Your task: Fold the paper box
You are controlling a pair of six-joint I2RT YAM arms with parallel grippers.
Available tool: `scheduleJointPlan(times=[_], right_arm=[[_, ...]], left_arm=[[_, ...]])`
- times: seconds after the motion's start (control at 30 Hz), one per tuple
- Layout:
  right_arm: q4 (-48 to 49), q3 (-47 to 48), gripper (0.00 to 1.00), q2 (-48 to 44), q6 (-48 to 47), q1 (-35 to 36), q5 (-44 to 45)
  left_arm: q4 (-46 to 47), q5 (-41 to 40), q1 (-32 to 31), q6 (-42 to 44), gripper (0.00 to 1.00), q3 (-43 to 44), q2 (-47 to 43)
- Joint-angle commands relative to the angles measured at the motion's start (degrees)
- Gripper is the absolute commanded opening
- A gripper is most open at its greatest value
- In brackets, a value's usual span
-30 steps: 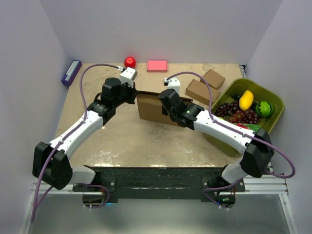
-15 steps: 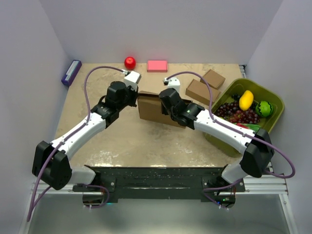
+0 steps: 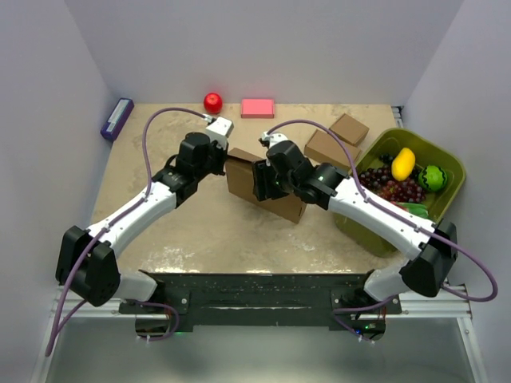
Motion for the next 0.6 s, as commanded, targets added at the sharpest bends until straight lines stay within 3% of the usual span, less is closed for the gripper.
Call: scheduleJointPlan(times=[0.0,0.13,0.2,0.33,0.4,0.57], right_arm=[[-2.57,5.33,0.56,-3.45,1.62,0.14,-5.63],[0.67,7.1,0.53,-5.39,3.38,0.05,-6.69],[1.29,7.54,0.5,-6.44,4.61,-0.12,-2.83],[0.59,7.1,0.31,-7.67,6.72,-0.13,11.3],[0.77,5.88,0.29,-8.02,7.25,-0.12,17.8],[2.44,1.49,0.26,-7.94,8.04,-0.12,22.93]], left_arm=[[-11.16,-1.26,0.17,-0.25,0.0,-1.3,2.73],[-11.16,-1.17,0.17,-0.16,0.0,-1.22,2.56],[-11.16,-0.74,0.17,-0.16,0.0,-1.39,2.47],[-10.98,0.32,0.17,-0.08,0.0,-1.57,2.03],[-10.81,1.02,0.17,-0.25,0.0,-1.57,1.94],[-10.63,1.81,0.08,-0.69,0.0,-1.57,1.51]])
